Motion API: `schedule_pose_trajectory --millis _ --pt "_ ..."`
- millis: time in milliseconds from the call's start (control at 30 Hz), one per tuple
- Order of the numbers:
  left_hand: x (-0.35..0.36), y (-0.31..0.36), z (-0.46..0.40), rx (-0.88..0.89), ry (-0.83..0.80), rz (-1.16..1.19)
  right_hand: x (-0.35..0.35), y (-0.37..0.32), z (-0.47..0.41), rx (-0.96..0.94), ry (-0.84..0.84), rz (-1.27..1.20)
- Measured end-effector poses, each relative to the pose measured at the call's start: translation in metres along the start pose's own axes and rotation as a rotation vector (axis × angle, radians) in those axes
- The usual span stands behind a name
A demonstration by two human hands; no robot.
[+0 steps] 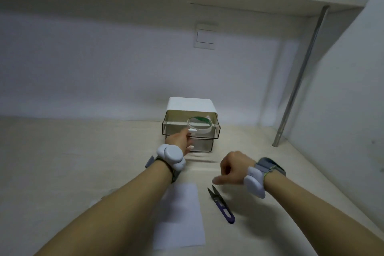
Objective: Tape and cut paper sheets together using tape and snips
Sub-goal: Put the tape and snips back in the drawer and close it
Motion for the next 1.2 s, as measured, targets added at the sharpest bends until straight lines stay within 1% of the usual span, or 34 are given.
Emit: schedule_pose_trajectory --millis 33,67,167,267,333,400,500,533,600,633,733,833,900,1000,1133,1167,1200 --pt "0.0 0.0 0.003 -0.007 -0.02 -0.004 0.017 0.006 0.005 0.044 -0.09 0.052" --pt "0.0 0.0 0.006 -0.009 -0.033 -0.011 0.03 0.01 0.008 0.072 -0.143 0.082" --pt "-0.003 0.004 0.011 0.011 -0.055 -0.043 0.047 0.012 0.014 0.116 -0.192 0.094" --pt "-0.002 0.007 0.013 0.018 -0.105 -0.042 0.057 0.015 0.012 0.175 -0.249 0.203" --pt "-0.001 0.007 0.015 0.022 -0.131 -0.039 0.064 0.017 0.01 0.2 -0.276 0.221" --pt "0.0 0.007 0.015 0.03 -0.149 -0.032 0.063 0.018 0.01 0.227 -0.267 0.177" --pt "0.002 0.007 0.017 0.027 -0.18 -0.016 0.035 0.018 0.01 0.206 -0.143 -0.044" --pt "0.002 0.007 0.017 0.024 -0.187 -0.009 0.029 0.02 0.011 0.207 -0.153 -0.055" --pt "0.001 0.005 0.017 0.017 -0.193 -0.002 0.031 0.031 0.013 0.253 -0.222 0.013" --pt "0.002 0.005 0.017 0.019 -0.197 -0.002 0.033 0.037 0.013 0.274 -0.224 0.021" --pt "0.002 0.006 0.015 0.027 -0.204 0.003 0.04 0.047 0.009 0.286 -0.145 -0.069" --pt "0.002 0.004 0.013 0.026 -0.203 0.004 0.044 0.044 0.005 0.275 -0.121 -0.077" --pt "0.001 0.003 0.011 0.018 -0.195 0.004 0.047 0.039 0.001 0.275 -0.136 -0.028" --pt "0.003 0.002 0.01 0.014 -0.193 0.02 0.05 0.032 -0.001 0.292 -0.212 0.129" --pt "0.005 0.0 0.009 0.003 -0.187 0.029 0.043 0.02 -0.004 0.266 -0.199 0.193" --pt "0.004 0.003 0.008 0.004 -0.188 0.031 0.037 0.015 -0.006 0.238 -0.182 0.161" --pt "0.005 0.001 0.008 -0.002 -0.189 0.031 0.03 0.014 -0.004 0.216 -0.155 0.039"
Point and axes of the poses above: each hand's wrist, its own z-axis away from the middle knuckle, its own x-axis out of the palm, y = z × x, the point moved 9 cm from there along -z, towards the middle knuckle, and after that the axes turned 10 degrees about -z, right-handed, at the moved point
